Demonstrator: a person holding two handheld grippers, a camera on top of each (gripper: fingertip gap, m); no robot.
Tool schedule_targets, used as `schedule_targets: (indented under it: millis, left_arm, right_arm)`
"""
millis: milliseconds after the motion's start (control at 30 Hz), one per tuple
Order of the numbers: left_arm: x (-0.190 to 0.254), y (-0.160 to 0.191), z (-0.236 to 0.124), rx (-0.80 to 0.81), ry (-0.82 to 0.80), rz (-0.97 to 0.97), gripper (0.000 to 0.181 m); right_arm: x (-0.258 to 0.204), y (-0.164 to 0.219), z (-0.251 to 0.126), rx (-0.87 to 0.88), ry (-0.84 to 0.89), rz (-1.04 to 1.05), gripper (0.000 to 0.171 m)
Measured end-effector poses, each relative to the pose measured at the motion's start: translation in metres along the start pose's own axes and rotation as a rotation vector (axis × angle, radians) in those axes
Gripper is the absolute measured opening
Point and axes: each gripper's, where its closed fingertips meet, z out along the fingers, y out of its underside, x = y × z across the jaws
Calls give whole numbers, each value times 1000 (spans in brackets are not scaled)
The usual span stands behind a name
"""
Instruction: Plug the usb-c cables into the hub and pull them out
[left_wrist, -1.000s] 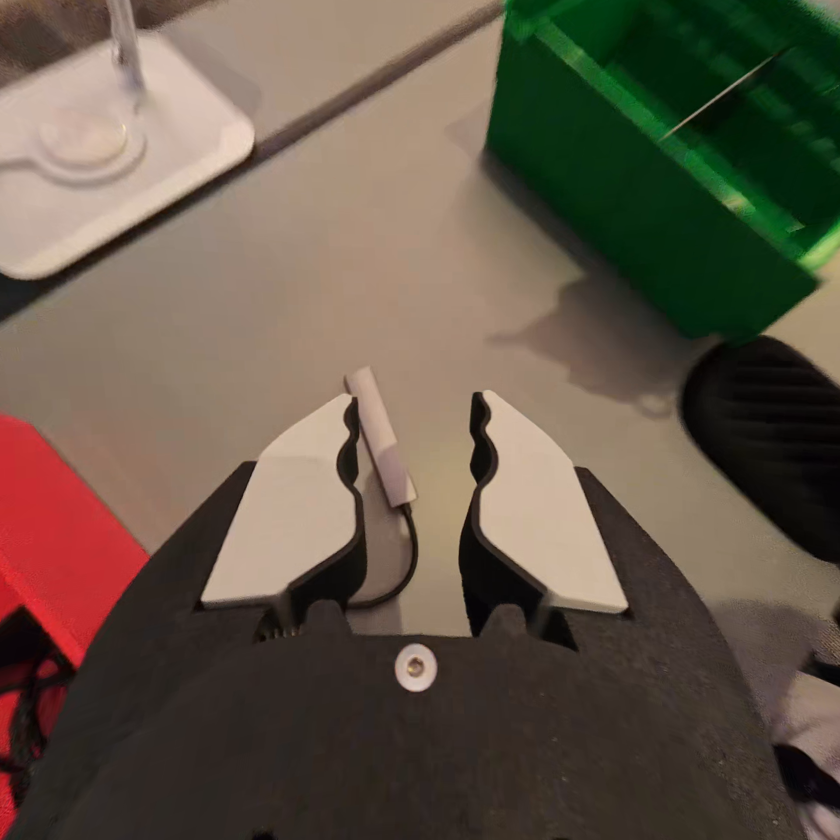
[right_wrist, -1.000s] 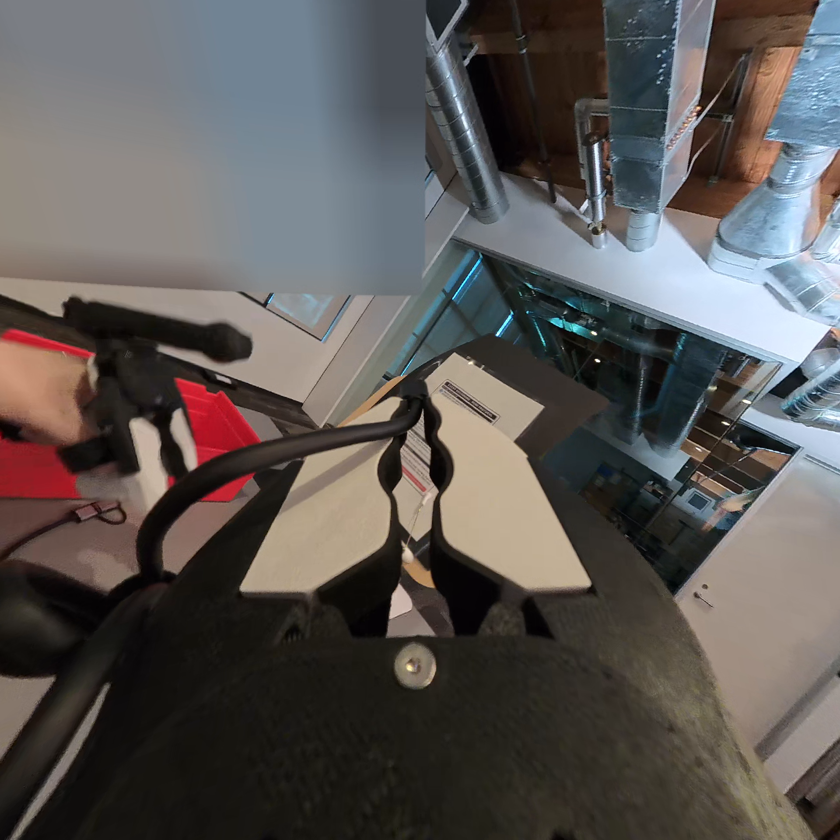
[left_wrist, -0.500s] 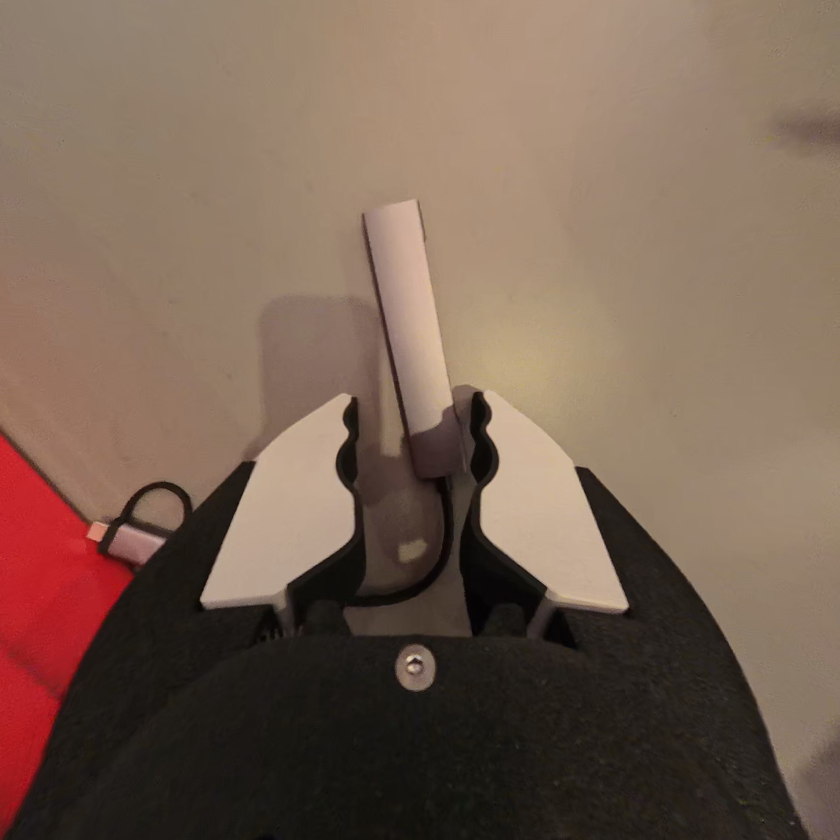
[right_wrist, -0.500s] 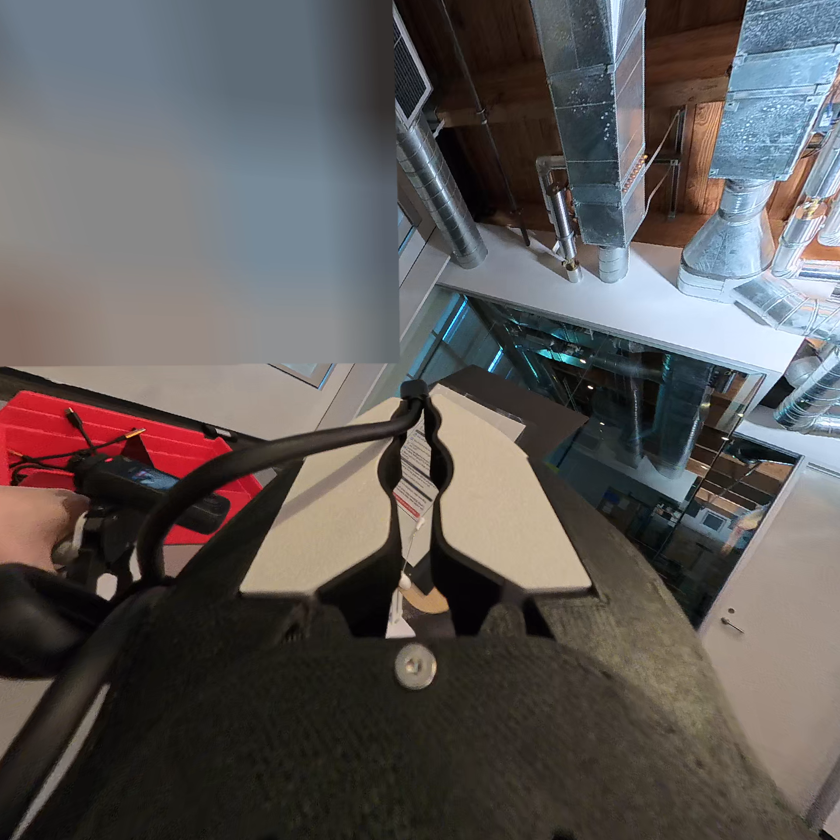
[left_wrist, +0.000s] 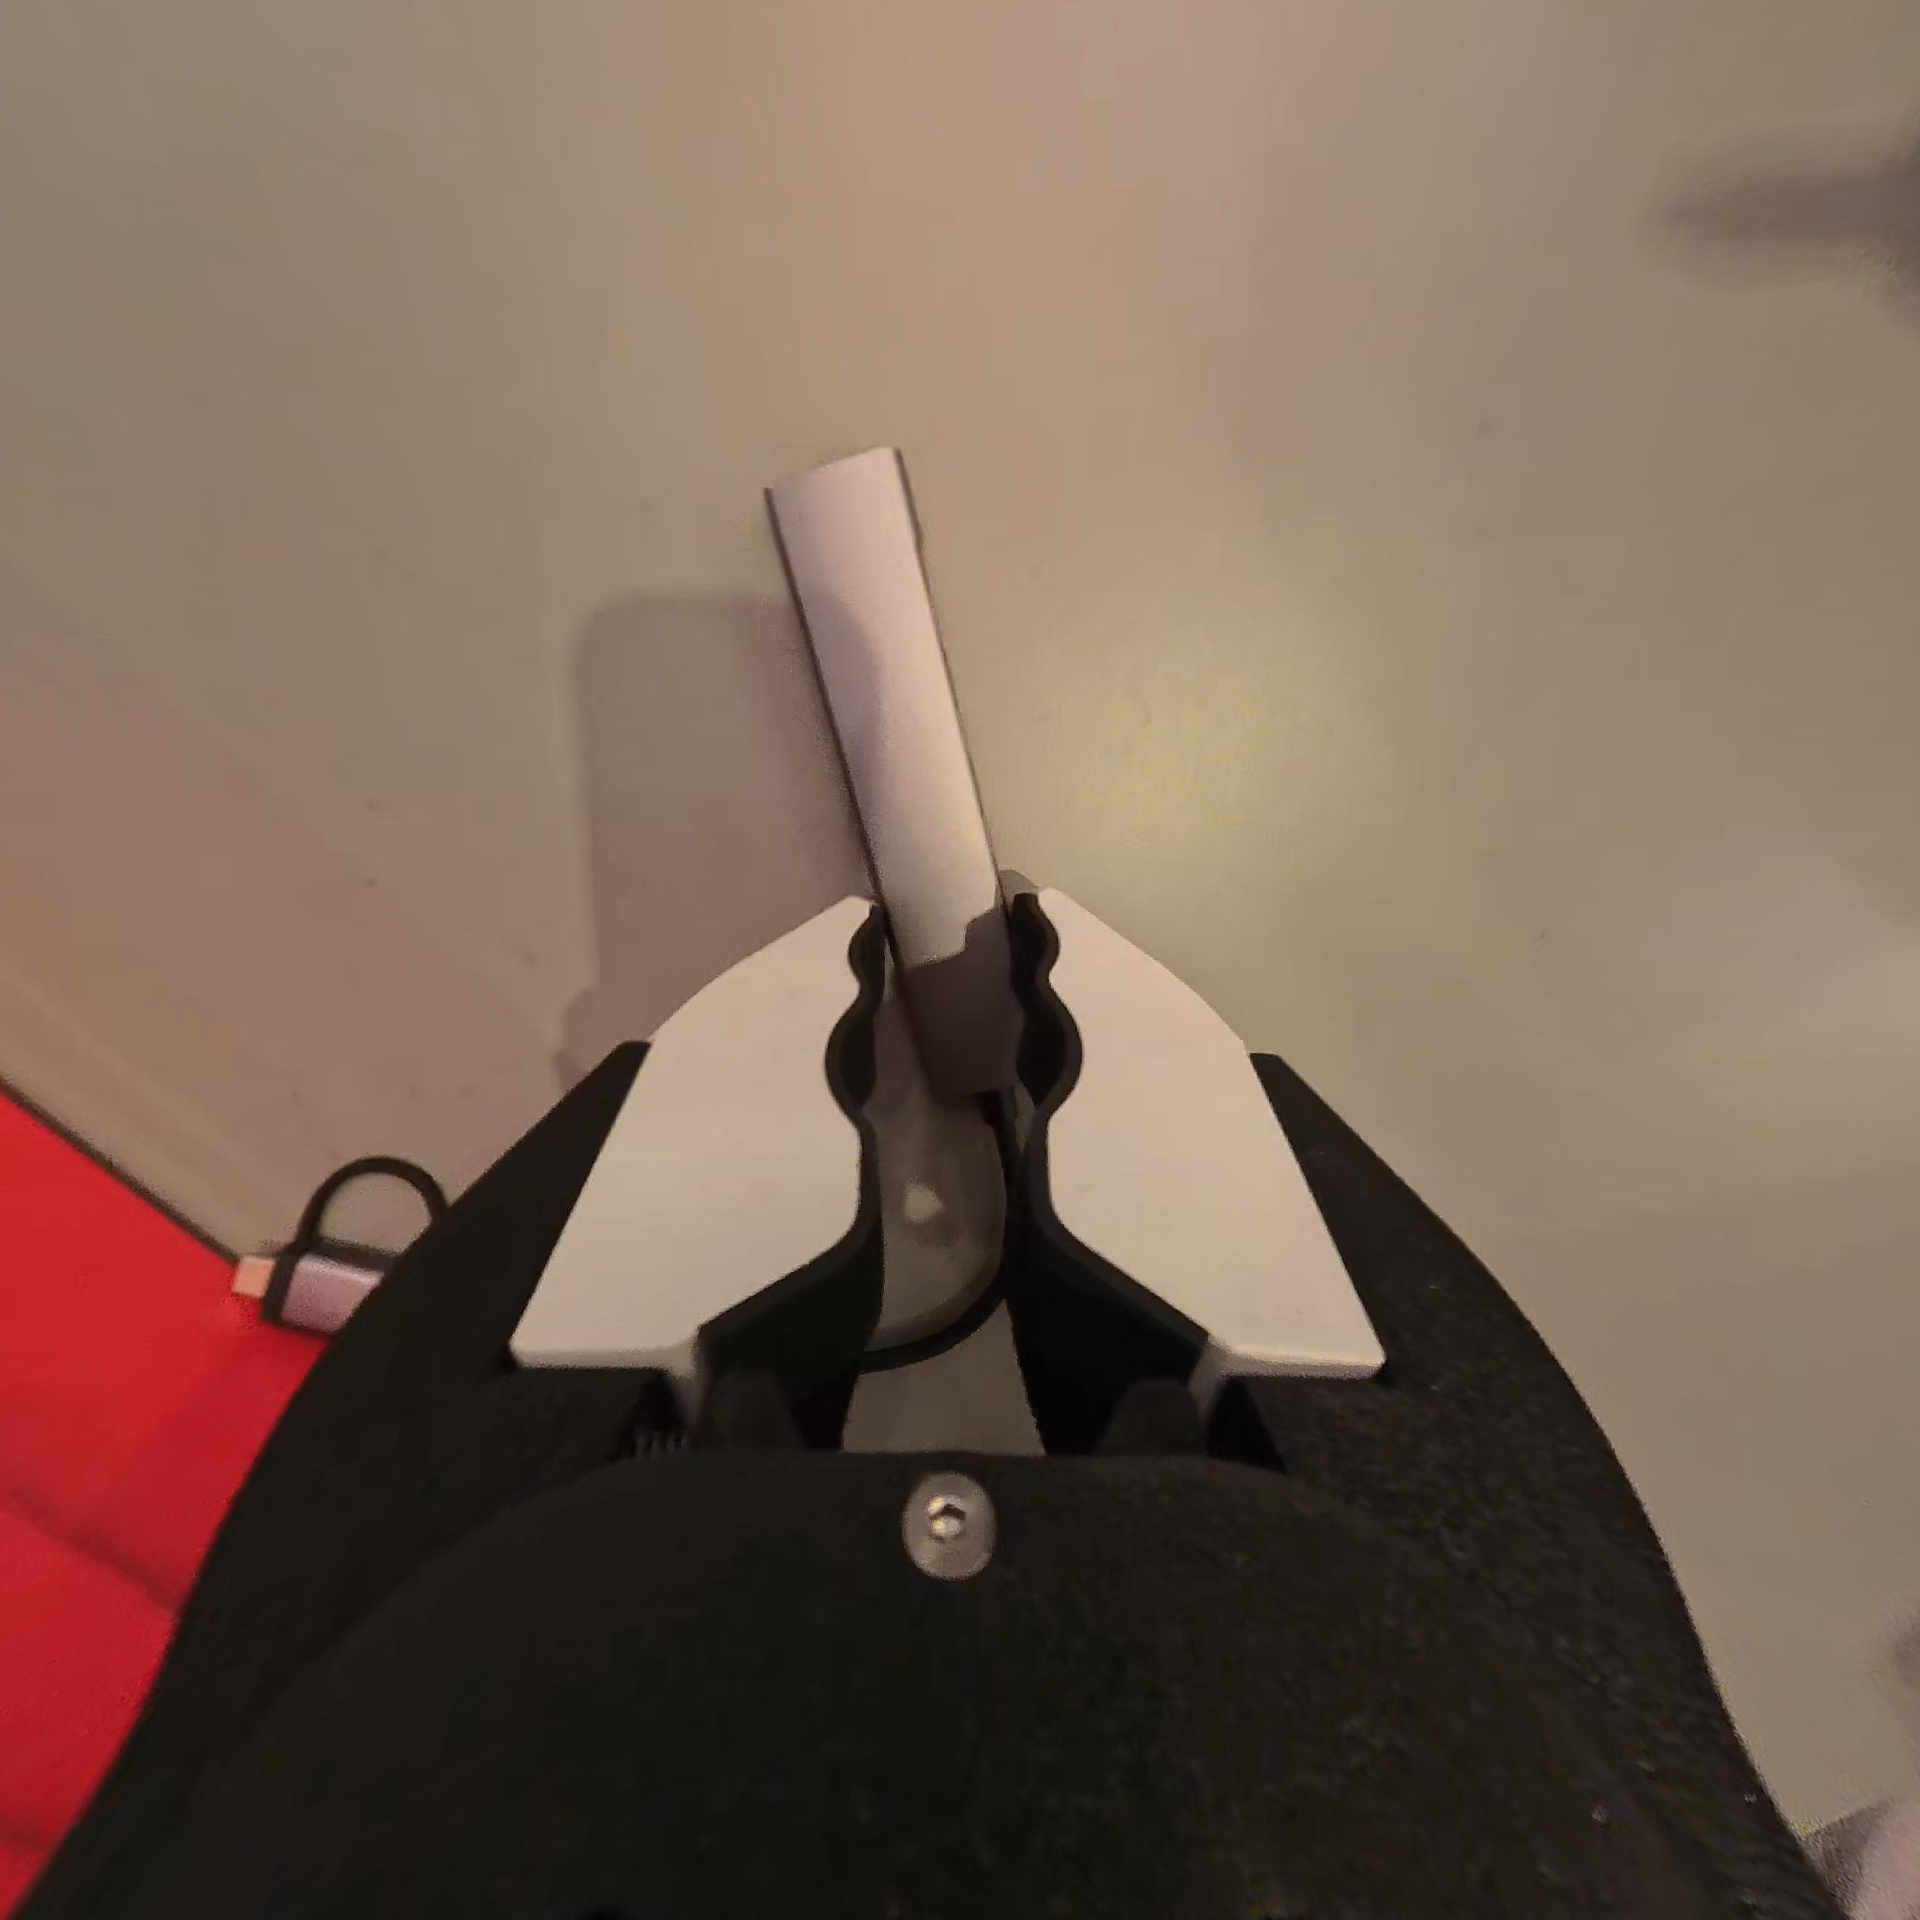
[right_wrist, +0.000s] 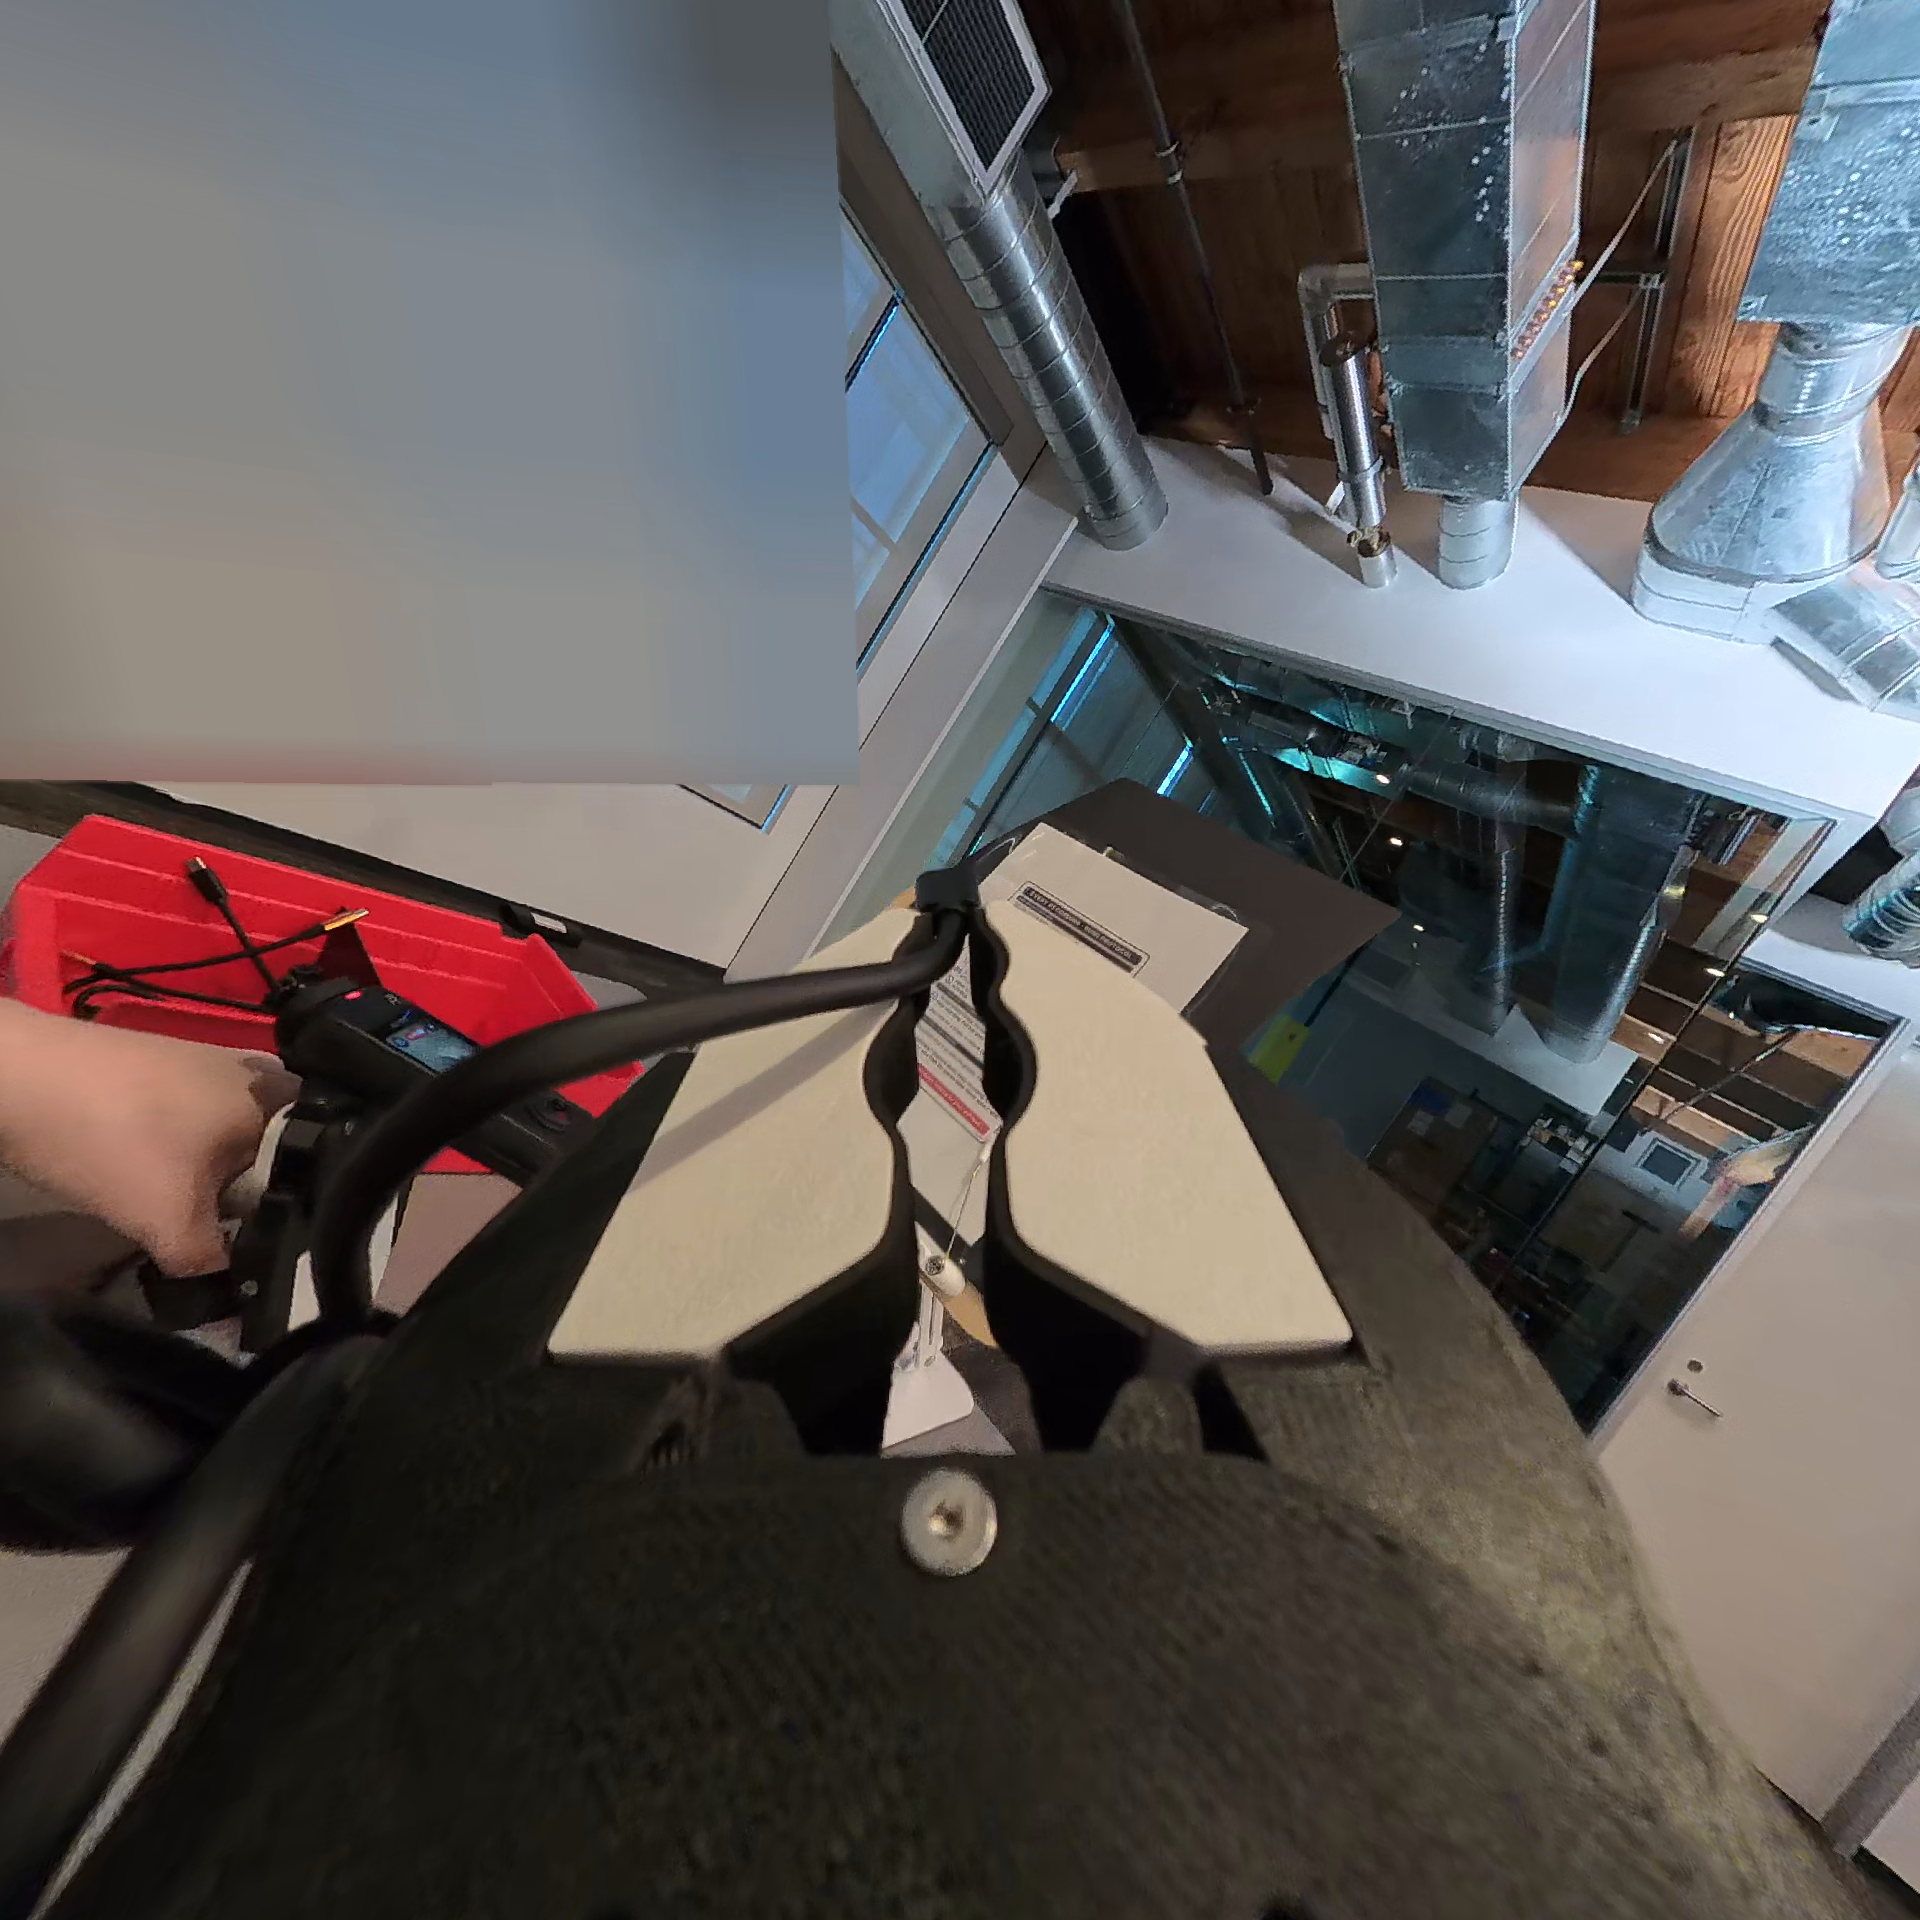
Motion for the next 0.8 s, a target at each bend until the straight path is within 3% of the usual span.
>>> schedule_targets:
  millis: [200,467,633,800]
  left_arm:
    - [8,-21,-14,144,134,-50,22]
    - [24,-99,-110,617,512,-97,22]
    - [23,-137,-170,924,646,-35,22]
    - [21,-148,-185,1130,713,28,22]
  right_arm:
    - [-3,5,5,-20,-15,1,8]
    - [-22,34,30,-168,-65,-51,8]
    - [-53,65,56,-317,-147,-155,8]
    - [-77,84,73,-466,-180,-387,7]
